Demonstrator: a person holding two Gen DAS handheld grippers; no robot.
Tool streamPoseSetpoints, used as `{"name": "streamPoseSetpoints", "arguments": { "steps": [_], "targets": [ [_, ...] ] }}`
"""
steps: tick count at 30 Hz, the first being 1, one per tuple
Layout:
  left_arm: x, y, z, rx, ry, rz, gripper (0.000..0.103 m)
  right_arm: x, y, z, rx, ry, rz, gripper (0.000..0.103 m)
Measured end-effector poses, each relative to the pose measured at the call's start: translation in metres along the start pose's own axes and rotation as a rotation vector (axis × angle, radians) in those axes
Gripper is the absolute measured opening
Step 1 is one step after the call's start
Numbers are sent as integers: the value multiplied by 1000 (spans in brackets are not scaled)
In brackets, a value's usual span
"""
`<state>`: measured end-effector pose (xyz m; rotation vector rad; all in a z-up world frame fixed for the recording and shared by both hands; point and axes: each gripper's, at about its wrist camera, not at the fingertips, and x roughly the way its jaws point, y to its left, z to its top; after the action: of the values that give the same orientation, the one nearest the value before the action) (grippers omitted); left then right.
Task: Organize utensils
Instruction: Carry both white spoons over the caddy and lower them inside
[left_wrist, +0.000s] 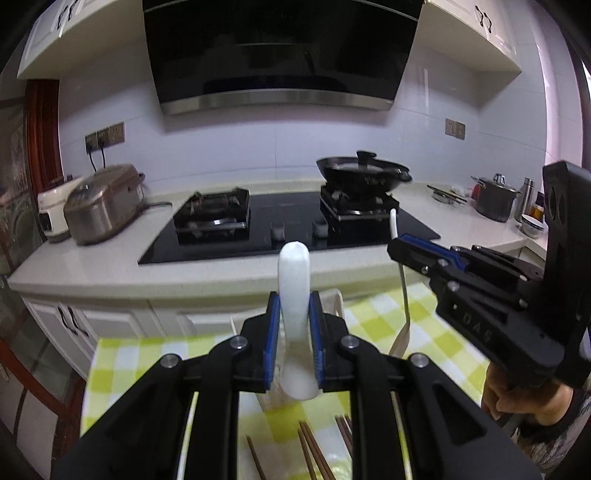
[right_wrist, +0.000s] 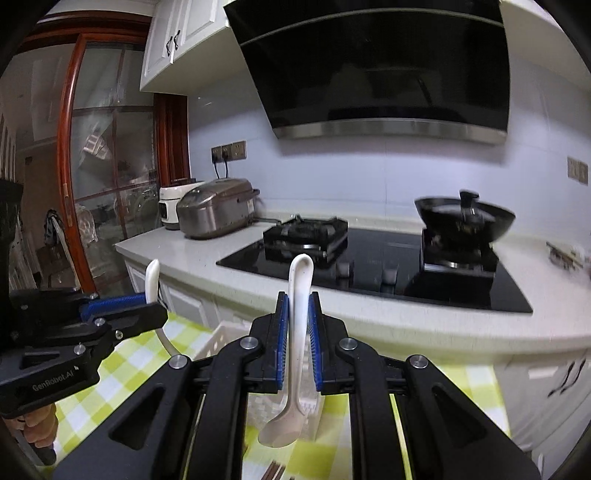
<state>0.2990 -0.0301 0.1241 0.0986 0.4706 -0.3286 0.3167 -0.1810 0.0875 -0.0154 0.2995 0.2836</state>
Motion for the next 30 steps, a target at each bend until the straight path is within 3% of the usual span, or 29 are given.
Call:
{"name": "streamPoseSetpoints", "arguments": {
  "steps": [9,20,30],
  "targets": [
    [23,9,39,-1,-28,51,16,37,4,19,-51,-14,-25,12],
    [68,15,29,-65,1,15,16,72,5,0,-55,-14,-29,12],
    [75,20,26,-77,-8,-4,16,92,6,-31,-36,34,-2,11]
  ]
}}
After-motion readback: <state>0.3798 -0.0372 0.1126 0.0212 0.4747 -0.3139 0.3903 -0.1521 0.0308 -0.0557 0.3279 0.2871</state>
